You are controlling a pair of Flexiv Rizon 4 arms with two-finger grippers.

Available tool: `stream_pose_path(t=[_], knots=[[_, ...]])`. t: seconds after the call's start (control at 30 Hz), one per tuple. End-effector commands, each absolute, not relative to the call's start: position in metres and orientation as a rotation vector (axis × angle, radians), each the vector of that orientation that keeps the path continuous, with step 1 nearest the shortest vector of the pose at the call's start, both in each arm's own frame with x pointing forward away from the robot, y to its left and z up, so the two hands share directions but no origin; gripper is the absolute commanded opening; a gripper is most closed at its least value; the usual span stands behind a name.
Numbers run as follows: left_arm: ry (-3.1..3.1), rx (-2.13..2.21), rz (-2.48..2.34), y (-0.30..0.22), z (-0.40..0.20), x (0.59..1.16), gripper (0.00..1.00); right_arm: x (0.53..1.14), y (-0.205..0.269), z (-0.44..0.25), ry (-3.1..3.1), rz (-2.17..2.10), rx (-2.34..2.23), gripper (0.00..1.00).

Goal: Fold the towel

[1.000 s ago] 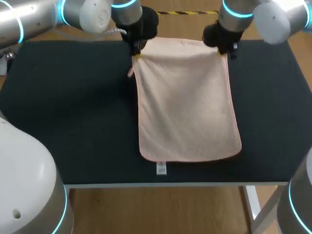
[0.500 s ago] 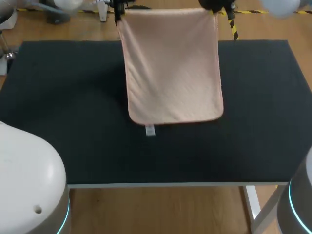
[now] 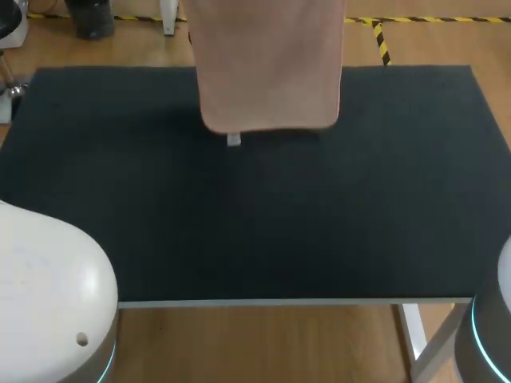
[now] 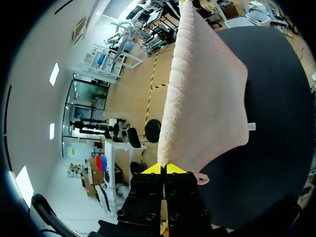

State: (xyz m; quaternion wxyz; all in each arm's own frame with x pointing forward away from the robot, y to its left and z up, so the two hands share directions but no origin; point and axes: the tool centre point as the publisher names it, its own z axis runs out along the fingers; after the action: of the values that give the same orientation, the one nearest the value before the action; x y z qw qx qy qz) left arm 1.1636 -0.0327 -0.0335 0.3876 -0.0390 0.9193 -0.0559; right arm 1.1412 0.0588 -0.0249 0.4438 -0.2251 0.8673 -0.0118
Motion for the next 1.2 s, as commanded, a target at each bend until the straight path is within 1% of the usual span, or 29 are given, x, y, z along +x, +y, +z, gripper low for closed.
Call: stream_pose_path(t=[0.03,0.17,0.37,0.6,0.93,1.2], knots=[[2.312,-0.091,-0.138,-0.028,-0.013,1.157,0.0,1.136,0.064,-0.014,2.131,-0.047,-0.548,0.0],[2.303,-0.085,-0.131,-0.027,-0.007,1.153,0.0,1.136,0.069,-0.013,2.117,-0.064,-0.563,0.0],[2.398,-0.024,-0.11,-0.035,-0.038,1.128,0.0,1.112,0.067,-0.049,2.195,-0.065,-0.607,0.0],[2.506,0.01,-0.128,-0.042,-0.068,1.072,0.0,1.066,0.062,-0.084,2.312,-0.051,-0.632,0.0],[2.581,-0.038,-0.151,-0.028,-0.09,0.998,0.0,1.005,0.074,-0.115,2.391,0.0,-0.677,0.0],[2.706,-0.086,-0.164,-0.029,-0.138,0.972,0.0,0.975,0.075,-0.155,2.479,0.006,-0.684,0.0]])
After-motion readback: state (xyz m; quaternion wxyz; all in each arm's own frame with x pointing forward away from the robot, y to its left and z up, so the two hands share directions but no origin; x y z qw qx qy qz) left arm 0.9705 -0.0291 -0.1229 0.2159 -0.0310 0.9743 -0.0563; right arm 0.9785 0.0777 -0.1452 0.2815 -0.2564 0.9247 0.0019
